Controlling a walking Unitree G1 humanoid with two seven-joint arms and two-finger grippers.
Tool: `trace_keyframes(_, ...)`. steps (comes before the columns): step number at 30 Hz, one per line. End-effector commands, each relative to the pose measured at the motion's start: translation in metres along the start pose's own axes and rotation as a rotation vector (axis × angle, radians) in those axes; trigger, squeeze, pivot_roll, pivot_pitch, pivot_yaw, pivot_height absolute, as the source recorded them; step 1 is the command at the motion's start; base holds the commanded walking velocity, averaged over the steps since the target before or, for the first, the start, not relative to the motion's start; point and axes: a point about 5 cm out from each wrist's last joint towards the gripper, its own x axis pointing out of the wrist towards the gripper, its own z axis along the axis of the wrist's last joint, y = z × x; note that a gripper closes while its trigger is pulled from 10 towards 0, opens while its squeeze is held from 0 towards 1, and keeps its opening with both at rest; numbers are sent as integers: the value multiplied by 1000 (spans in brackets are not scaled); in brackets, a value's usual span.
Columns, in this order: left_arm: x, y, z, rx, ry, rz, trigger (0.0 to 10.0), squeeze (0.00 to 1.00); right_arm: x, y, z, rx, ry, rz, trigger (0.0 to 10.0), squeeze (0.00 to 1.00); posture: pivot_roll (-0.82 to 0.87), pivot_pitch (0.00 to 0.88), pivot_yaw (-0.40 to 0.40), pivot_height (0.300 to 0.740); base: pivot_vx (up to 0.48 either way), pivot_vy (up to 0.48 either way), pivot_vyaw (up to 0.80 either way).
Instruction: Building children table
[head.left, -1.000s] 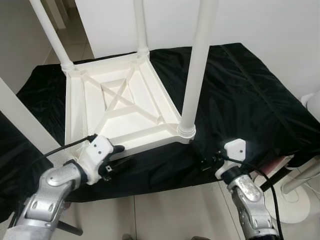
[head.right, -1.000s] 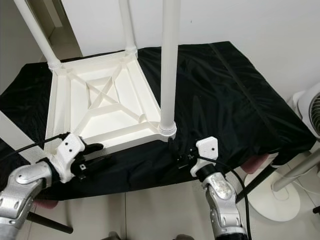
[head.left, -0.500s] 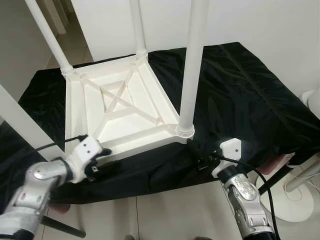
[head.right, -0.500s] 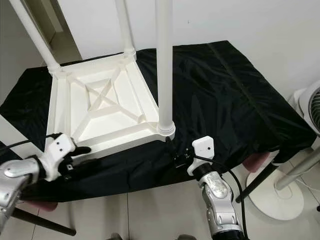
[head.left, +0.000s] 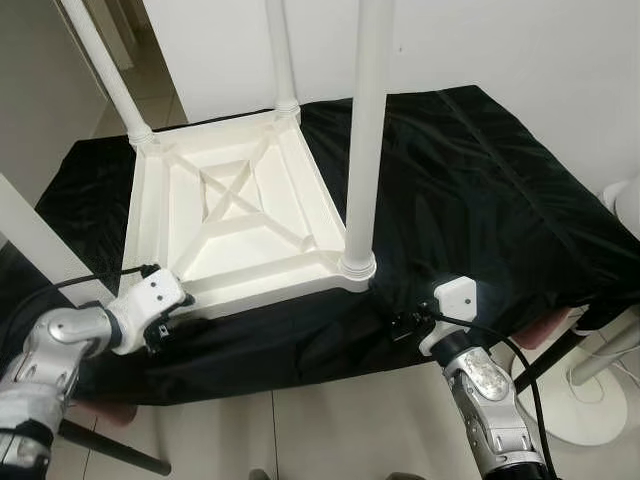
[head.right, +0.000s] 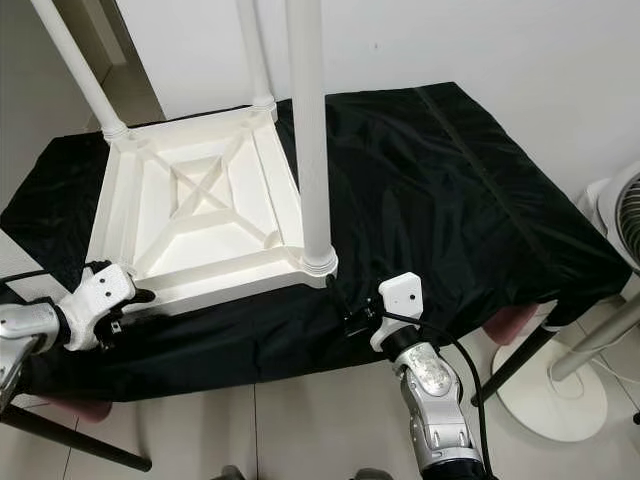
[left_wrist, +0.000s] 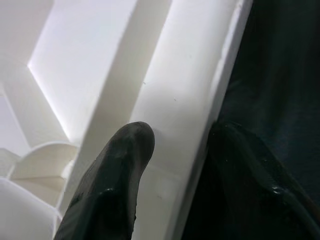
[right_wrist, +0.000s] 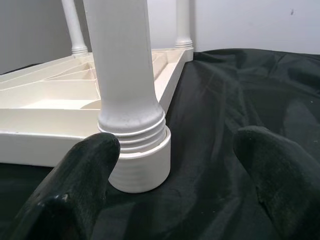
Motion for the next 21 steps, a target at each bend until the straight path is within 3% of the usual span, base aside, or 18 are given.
trace_keyframes(1, -7, 22, 1, 23, 11, 237, 10000, 0, 1, 5, -3, 6, 5, 8, 10000, 0, -109, 0, 127, 740, 0, 0, 0)
trace_keyframes(6, -2, 37, 7, -12, -33, 355, 10000, 0, 2, 8, -4, 7, 4, 4, 10000, 0, -115, 0, 132, 740, 0, 0, 0)
trace_keyframes(10, 4, 48, 16, -100, -98, 492, 10000, 0, 1, 10, -4, 5, 3, -2, 10000, 0, -129, 0, 138, 740, 0, 0, 0)
trace_keyframes(11, 5, 48, 15, -143, -109, 490, 10000, 0, 0, 9, -4, 4, 4, -7, 10000, 0, -131, 0, 139, 740, 0, 0, 0)
trace_keyframes(17, 4, 48, 22, -149, -167, 471, 10000, 0, -4, 8, -4, 6, 9, -12, 10000, 0, -137, 0, 141, 740, 0, 0, 0)
trace_keyframes(21, 5, 38, 26, -172, -221, 311, 10000, 0, -5, 7, -3, 6, 9, -13, 10000, 0, -135, 0, 133, 740, 0, 0, 0)
